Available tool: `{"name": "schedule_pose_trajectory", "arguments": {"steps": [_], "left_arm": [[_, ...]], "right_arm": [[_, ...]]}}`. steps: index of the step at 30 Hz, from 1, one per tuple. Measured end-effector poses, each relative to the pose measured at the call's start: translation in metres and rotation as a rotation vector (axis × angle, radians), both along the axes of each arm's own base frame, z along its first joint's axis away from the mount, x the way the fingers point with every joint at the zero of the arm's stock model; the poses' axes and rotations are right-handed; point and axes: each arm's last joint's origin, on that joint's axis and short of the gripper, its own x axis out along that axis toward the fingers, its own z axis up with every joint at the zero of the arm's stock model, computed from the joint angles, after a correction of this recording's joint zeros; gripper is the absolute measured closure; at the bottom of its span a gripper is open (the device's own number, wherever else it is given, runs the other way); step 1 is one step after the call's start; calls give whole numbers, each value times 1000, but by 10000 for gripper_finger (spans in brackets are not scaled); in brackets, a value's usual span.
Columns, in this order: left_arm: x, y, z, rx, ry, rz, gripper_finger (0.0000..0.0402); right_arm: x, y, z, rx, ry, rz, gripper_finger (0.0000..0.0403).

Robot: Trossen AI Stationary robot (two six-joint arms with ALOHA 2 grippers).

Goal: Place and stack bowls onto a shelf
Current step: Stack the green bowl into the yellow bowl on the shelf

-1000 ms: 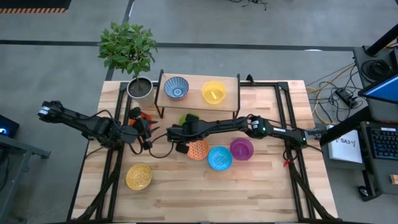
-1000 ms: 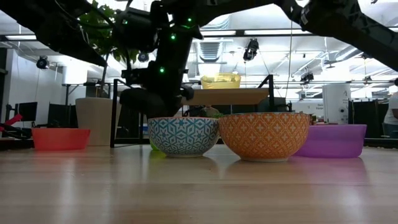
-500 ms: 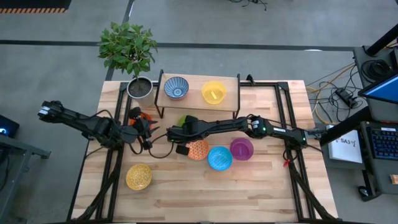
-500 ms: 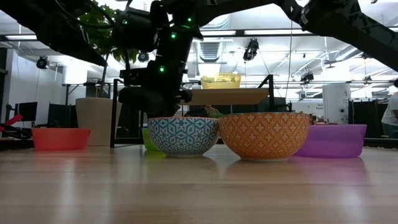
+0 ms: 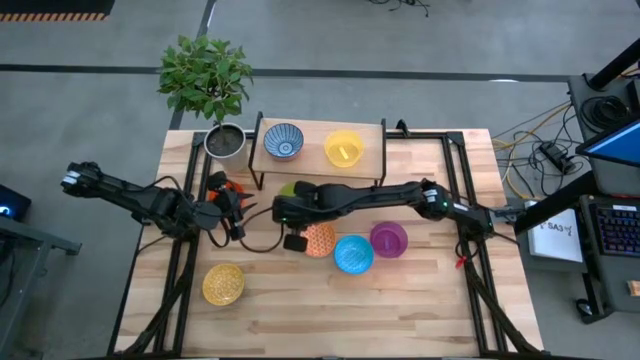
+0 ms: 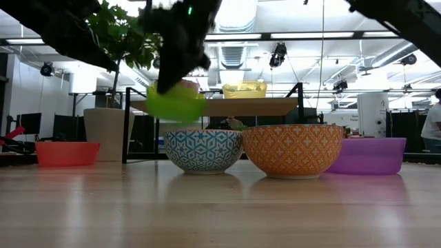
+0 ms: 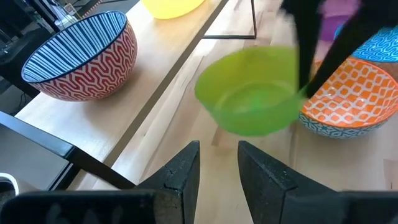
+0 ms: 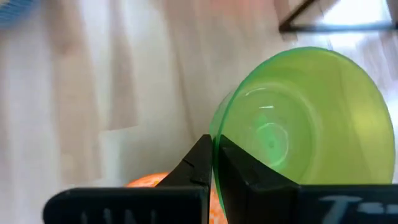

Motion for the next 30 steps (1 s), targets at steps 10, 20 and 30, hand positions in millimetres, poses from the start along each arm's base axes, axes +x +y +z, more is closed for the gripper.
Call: {"name": "schedule_pose_trajectory", "arguments": {"steps": [10,20,30], "left_arm": [[0,0,0,0,0,0,310],[0,0,0,0,2,0,310],[0,0,0,0,2,-1,310]], "right_arm": [[-46,19,83,-25,-117,52,394],[-106,-29,137,-225,-79,-195,394],[-106,-99,110,-145,81,-261,394]]}}
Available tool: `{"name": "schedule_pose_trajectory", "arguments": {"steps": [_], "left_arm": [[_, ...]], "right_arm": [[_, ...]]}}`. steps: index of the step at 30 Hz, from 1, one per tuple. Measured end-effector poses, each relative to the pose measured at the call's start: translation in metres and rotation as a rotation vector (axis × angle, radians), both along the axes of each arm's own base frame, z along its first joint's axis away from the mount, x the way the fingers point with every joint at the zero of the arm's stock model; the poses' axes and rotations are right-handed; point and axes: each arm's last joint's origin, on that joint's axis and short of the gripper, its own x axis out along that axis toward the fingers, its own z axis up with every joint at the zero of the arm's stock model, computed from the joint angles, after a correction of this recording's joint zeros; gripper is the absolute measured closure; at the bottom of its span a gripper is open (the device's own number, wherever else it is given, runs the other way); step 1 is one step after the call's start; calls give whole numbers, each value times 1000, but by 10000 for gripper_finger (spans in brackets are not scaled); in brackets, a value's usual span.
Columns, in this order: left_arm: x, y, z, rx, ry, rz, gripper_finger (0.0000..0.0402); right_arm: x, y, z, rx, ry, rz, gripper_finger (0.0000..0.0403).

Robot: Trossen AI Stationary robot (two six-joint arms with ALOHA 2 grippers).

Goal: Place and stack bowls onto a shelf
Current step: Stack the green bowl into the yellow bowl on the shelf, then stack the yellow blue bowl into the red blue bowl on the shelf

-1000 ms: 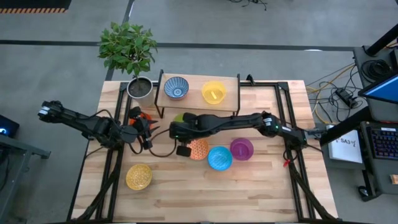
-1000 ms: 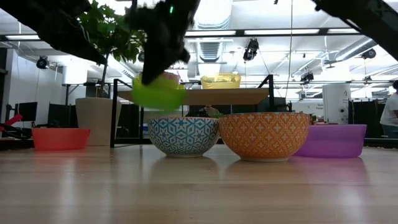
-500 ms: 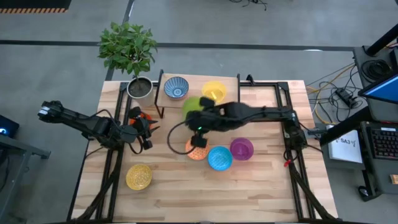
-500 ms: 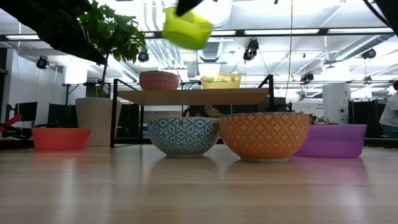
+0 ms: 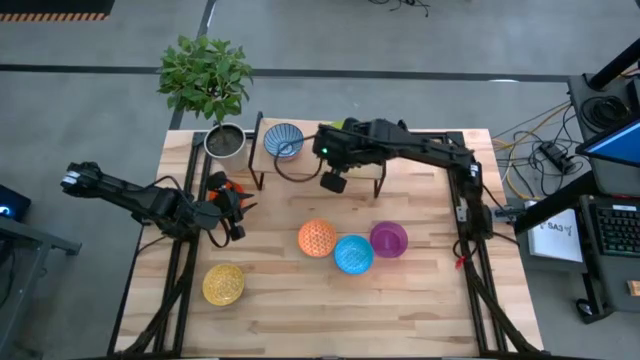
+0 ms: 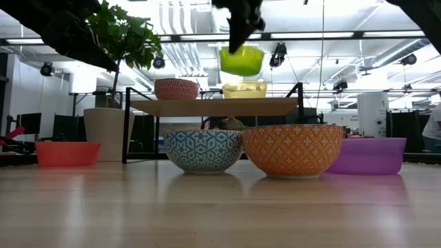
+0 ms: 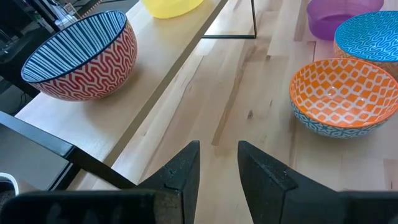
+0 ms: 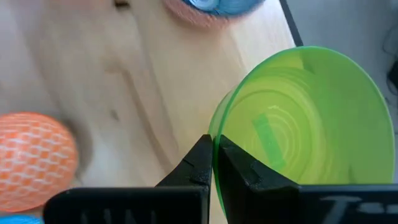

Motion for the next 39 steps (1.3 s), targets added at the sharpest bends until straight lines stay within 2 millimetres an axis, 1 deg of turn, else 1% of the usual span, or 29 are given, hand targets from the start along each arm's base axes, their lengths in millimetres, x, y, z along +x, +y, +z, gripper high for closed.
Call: {"name": "schedule_pose_trajectory", "arguments": {"steps": [4,7,17,20,25,28,32,34,39], "left_arm": [[0,0,0,0,1,0,310],[0,0,0,0,1,0,310],[0,0,-2,2,7,0,310],[0,0,-2,2,7,0,310],[0,0,-2,2,7,0,310],[0,0,-2,2,6,0,310],[0,0,-2,2,7,0,310],[0,0,-2,2,7,0,310],[0,0,-2,2,7,0,310]], "right_arm": [[1,-16,-16,10,54,-34,394],[0,-22,-24,18,87,-48,394],[2,-22,-26,38,83,-28,391],[2,-22,-26,36,78,-29,375],[3,-23,-26,34,61,-36,332],[3,-22,-24,34,54,-43,317],[-1,-19,-18,36,29,-62,315],[-2,-14,-15,35,18,-56,318],[-1,7,-11,33,1,-5,330]]}}
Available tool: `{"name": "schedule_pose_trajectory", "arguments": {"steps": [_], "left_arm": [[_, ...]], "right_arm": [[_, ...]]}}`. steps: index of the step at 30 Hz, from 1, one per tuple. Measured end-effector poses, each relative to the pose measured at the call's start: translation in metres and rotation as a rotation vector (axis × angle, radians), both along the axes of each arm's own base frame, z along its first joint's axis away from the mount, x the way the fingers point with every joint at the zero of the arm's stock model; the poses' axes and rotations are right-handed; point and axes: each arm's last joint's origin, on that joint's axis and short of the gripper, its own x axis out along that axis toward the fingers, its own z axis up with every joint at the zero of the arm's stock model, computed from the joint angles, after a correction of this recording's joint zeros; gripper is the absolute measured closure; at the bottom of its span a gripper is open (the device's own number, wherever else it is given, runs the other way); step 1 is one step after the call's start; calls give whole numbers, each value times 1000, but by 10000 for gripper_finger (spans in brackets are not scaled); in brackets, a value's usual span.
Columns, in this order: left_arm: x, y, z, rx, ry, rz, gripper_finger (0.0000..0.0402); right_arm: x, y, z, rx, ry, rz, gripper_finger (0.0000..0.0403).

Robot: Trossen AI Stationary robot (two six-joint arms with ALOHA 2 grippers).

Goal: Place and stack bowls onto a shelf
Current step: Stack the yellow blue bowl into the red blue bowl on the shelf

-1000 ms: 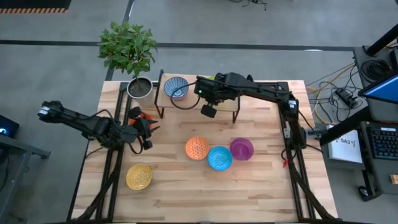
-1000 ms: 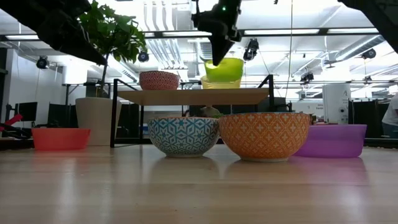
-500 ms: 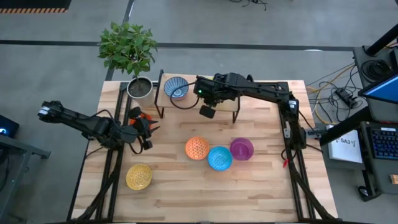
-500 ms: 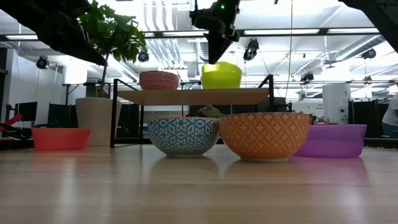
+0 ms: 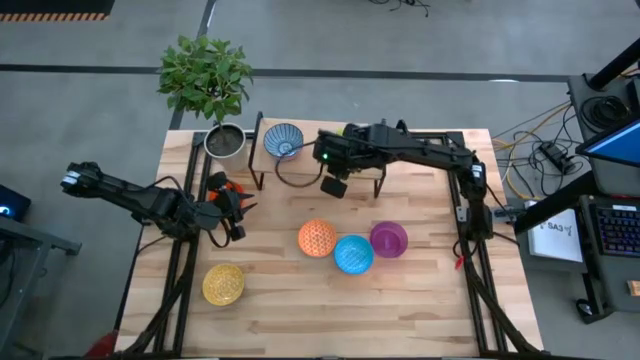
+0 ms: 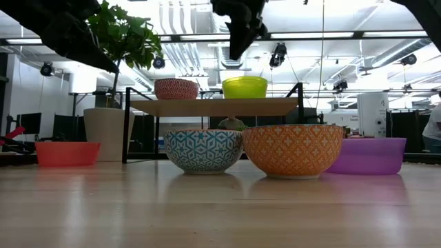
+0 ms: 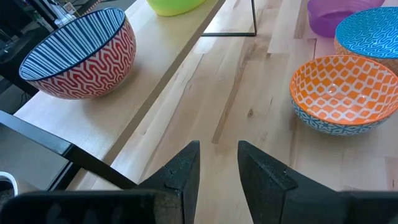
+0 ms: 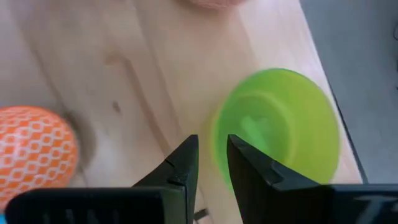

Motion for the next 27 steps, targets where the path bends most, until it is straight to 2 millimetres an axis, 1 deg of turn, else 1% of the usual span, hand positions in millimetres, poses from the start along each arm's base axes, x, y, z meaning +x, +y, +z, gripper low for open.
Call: {"name": "schedule_pose_trajectory", "arguments": {"steps": [5,8,10,13,17,19,25,27], "left_arm": [[0,0,0,-5,-3,4,310],[0,0,0,-10,-5,7,310],[0,0,0,-12,-7,8,310],[0,0,0,-14,-9,9,310],[0,0,0,-17,-10,11,310],[0,0,0,-17,-11,11,310],[0,0,0,-32,-19,20,310],[0,0,0,-48,-29,30,310]], "right_arm": [[3,29,4,-8,-46,78,339],[6,45,2,-15,-69,128,339],[6,54,0,-17,-84,155,338],[3,63,-4,-17,-87,170,338],[-6,65,-15,-57,-55,125,338],[-12,64,-23,-67,-40,114,339],[-31,47,-48,-67,-59,74,352],[-39,45,-52,-72,-83,72,357]]}}
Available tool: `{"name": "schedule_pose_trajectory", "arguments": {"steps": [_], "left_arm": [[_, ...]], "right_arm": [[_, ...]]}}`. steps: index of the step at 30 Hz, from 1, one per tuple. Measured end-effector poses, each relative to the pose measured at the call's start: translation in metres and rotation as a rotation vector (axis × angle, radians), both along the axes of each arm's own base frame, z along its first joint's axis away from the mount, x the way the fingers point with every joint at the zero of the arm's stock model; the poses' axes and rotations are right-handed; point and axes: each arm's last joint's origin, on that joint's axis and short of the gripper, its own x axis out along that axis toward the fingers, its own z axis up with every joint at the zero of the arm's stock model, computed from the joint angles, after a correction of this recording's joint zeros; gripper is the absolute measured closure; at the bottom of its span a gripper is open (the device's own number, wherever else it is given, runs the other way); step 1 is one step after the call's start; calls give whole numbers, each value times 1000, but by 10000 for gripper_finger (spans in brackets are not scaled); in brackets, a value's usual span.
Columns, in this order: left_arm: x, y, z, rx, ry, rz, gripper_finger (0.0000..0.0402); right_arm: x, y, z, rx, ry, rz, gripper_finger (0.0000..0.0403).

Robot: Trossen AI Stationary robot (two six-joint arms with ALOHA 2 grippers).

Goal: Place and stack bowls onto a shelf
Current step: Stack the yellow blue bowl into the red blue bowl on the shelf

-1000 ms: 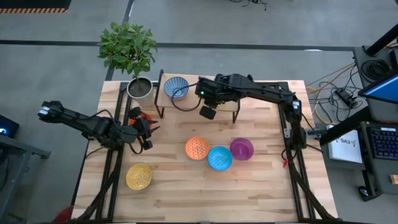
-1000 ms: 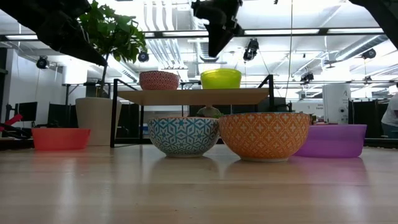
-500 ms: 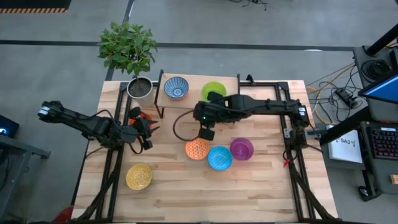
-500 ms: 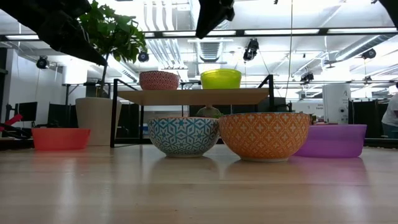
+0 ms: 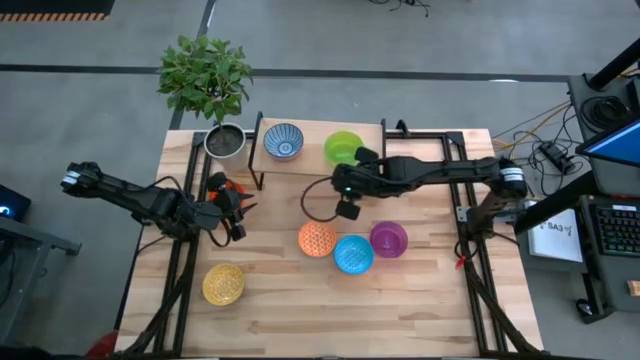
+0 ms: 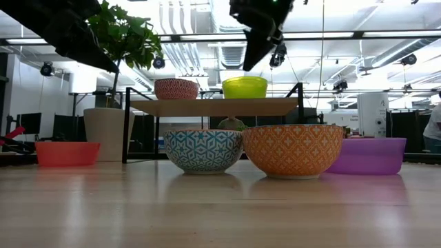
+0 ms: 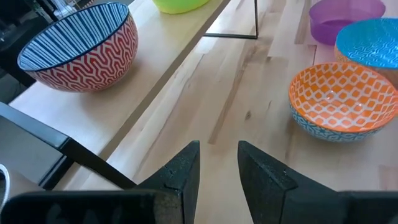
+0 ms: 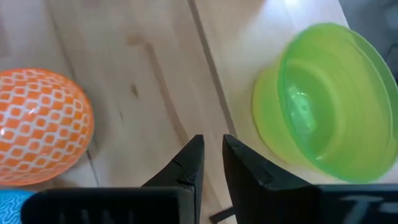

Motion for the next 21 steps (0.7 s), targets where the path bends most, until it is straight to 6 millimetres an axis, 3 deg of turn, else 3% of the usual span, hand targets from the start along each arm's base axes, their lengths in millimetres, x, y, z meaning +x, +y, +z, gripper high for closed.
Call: {"name": "schedule_pose_trajectory", "arguments": {"steps": [11,21], "left_arm": [[-3,-2,0,-331,-61,116,310],[-12,0,-13,-563,186,436,310]], "right_arm": [[-38,-6,-22,-54,-232,82,376],[-54,-3,-43,-33,-355,123,376]]}}
